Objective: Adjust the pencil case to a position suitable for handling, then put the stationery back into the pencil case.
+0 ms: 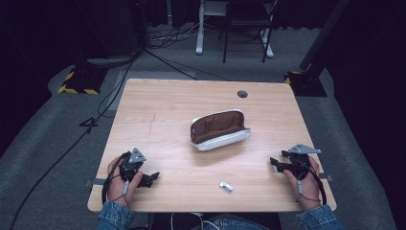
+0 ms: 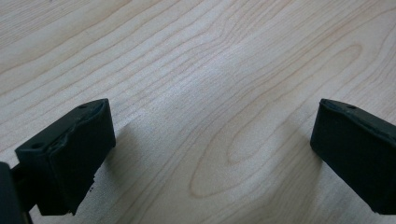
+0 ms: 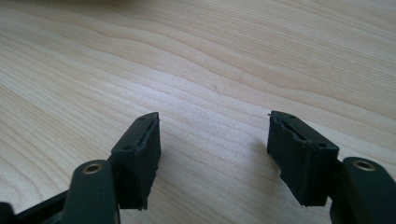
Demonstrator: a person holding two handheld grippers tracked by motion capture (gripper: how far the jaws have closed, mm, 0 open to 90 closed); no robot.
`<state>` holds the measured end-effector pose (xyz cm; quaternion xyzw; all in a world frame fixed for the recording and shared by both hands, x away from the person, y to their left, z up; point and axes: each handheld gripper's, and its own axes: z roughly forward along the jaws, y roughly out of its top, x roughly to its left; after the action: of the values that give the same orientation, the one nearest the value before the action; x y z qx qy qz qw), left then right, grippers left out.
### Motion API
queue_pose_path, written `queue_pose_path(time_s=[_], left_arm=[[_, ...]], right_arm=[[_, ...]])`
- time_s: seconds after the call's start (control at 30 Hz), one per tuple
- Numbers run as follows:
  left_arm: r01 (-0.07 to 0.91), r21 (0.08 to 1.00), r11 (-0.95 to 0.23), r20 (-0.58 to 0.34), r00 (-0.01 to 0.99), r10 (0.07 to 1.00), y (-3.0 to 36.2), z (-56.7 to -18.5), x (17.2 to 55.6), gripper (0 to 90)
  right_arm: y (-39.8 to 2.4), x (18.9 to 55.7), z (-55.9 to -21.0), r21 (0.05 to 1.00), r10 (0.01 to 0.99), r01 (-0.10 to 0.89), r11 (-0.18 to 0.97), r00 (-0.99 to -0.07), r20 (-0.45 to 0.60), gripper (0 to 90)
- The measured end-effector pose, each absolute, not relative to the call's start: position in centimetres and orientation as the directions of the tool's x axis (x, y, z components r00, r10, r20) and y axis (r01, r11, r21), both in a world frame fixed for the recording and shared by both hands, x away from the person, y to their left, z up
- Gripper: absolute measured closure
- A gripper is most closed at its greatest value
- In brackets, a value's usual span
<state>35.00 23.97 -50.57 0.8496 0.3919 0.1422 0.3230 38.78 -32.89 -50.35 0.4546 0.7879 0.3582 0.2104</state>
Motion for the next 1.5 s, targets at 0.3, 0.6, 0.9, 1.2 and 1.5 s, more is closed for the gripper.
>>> queue_pose_path(time_s=[0.3,0.6,0.9,1.2,1.5], left_arm=[[0.573,0.66,-0.486,-0.01,0.653,0.757,24.0,-50.6,35.0,0.4],[0.571,0.66,-0.488,-0.008,0.655,0.755,24.0,-50.6,35.1,0.1],[0.578,0.664,-0.475,-0.02,0.648,0.761,23.8,-50.6,35.1,0.0],[0.576,0.662,-0.479,-0.015,0.65,0.76,23.6,-50.6,35.2,0.0],[0.577,0.66,-0.48,-0.022,0.654,0.756,23.5,-50.6,35.2,0.1]], right_arm=[[-32.9,38.8,-50.4,0.751,0.868,0.57,0.332,-0.496,-0.007,26.3],[-32.9,38.6,-50.4,0.748,0.886,0.585,0.314,-0.464,-0.009,24.5],[-33.3,38.0,-50.4,0.748,0.887,0.587,0.31,-0.462,-0.006,24.6],[-33.7,37.4,-50.3,0.757,0.889,0.581,0.3,-0.457,-0.002,38.2],[-32.6,36.3,-49.3,0.758,0.866,0.565,0.327,-0.5,-0.001,39.1]])
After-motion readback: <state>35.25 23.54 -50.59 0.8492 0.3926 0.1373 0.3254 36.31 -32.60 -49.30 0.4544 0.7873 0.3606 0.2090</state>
